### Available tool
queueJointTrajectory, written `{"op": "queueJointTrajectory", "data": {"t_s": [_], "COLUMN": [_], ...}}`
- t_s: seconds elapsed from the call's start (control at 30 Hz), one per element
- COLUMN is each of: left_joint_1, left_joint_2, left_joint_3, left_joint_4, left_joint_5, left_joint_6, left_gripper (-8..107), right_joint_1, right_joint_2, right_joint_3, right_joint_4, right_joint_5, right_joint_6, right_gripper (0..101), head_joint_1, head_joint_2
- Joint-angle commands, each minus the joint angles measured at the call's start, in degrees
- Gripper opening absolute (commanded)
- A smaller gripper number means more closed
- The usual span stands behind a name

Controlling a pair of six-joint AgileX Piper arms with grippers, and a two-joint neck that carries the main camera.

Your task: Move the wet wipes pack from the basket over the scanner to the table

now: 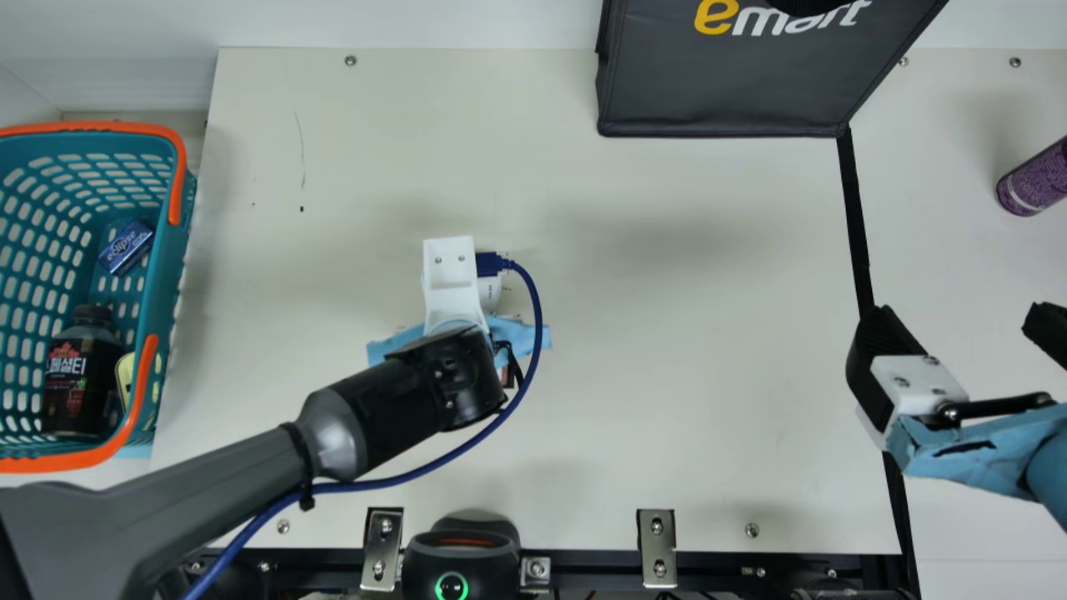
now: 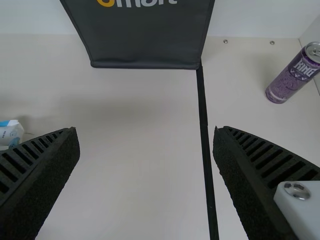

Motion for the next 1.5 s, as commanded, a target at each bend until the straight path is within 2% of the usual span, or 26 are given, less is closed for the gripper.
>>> {"op": "queueJointTrajectory", "data": {"t_s": [0.0,0.3,0.57,0.77,1.07,1.47], "left_joint_1": [0.4,2.0,2.8,3.0,4.5,7.0], "left_joint_2": [-0.4,-2.4,-2.9,-3.0,-3.9,-2.9], "left_joint_3": [0.4,2.6,3.4,2.4,-1.0,-3.4], "left_joint_4": [-1.3,-7.0,-8.8,-13.1,-21.1,-28.7], "left_joint_5": [-1.9,-8.2,-9.4,-6.8,0.8,8.8], "left_joint_6": [0.5,2.9,3.7,7.3,14.5,19.7], "left_gripper": [-8,-8,-8,-8,-8,-8], "right_joint_1": [0.0,0.0,0.0,0.0,0.0,0.0], "right_joint_2": [0.0,0.0,0.0,0.0,0.0,0.0], "right_joint_3": [0.0,0.0,0.0,0.0,0.0,0.0], "right_joint_4": [0.0,0.0,0.0,0.0,0.0,0.0], "right_joint_5": [0.0,0.0,0.0,0.0,0.0,0.0], "right_joint_6": [0.0,0.0,0.0,0.0,0.0,0.0], "right_gripper": [95,95,95,95,95,95], "head_joint_1": [-1.7,-1.7,-1.7,-1.7,-1.7,-1.7], "head_joint_2": [0.0,0.0,0.0,0.0,0.0,0.0]}}
